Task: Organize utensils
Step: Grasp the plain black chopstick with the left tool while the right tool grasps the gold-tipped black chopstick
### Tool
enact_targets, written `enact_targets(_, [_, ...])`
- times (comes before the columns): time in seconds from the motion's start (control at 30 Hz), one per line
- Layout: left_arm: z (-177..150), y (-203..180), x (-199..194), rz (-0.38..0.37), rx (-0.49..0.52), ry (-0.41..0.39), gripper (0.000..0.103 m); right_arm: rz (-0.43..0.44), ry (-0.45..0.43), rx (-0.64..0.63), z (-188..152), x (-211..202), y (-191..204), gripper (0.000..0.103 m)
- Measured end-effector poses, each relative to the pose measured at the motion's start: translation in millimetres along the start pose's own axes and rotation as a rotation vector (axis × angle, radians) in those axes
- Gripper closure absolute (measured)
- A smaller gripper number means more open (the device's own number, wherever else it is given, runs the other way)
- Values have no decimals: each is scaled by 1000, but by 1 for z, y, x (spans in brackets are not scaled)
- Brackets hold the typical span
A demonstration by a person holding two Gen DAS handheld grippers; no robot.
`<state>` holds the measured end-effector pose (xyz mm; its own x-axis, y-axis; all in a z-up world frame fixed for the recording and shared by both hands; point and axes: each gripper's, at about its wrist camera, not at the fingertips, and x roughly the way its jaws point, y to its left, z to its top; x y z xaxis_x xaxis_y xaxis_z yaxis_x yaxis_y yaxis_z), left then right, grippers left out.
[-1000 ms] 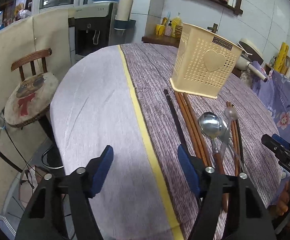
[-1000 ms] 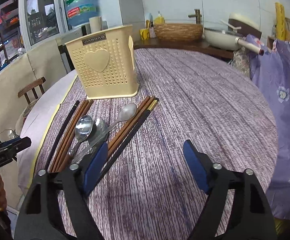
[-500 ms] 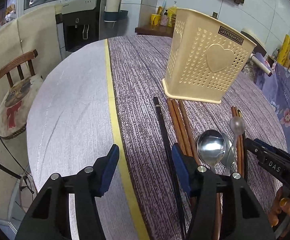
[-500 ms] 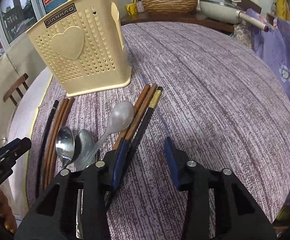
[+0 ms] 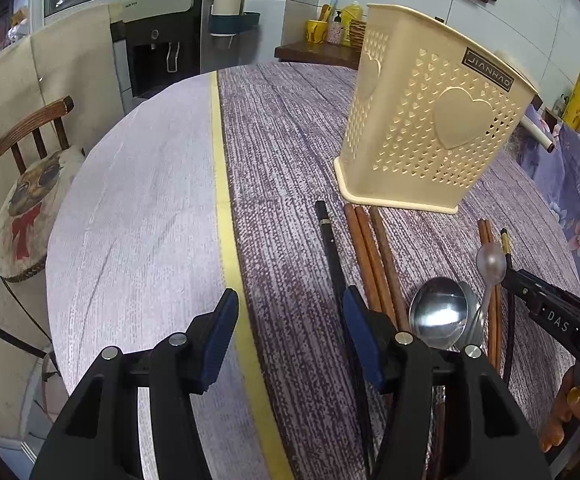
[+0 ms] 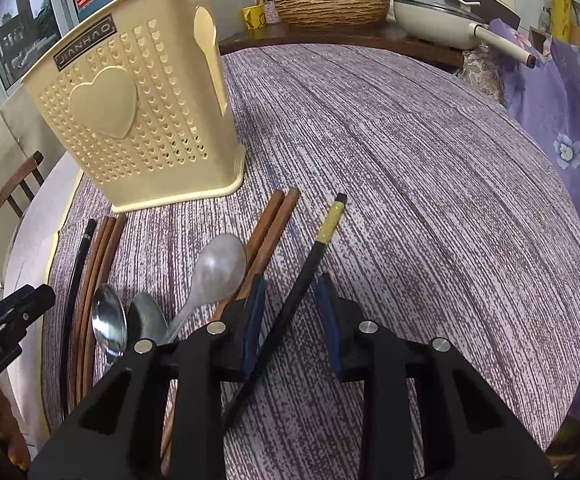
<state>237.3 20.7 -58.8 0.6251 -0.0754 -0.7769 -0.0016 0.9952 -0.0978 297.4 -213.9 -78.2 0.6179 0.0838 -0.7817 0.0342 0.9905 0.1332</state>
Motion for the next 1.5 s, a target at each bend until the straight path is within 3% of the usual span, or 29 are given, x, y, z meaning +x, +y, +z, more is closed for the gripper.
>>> enact_targets(0.27, [11,-16,21,-11,15,45,63,-5,-3,-8,4,3,3,75])
enact_targets(0.47, [17,-28,31,72,55,31,73,-5,-4,-13,7,5,3,75])
enact_targets(0.7, [29,-29,41,121,69,29,93,4,-7,19,20,15,-3,90])
enact_targets(1.5, [22,-39,41,166,98,16,94,-61,-37,-59,15,17,17,91])
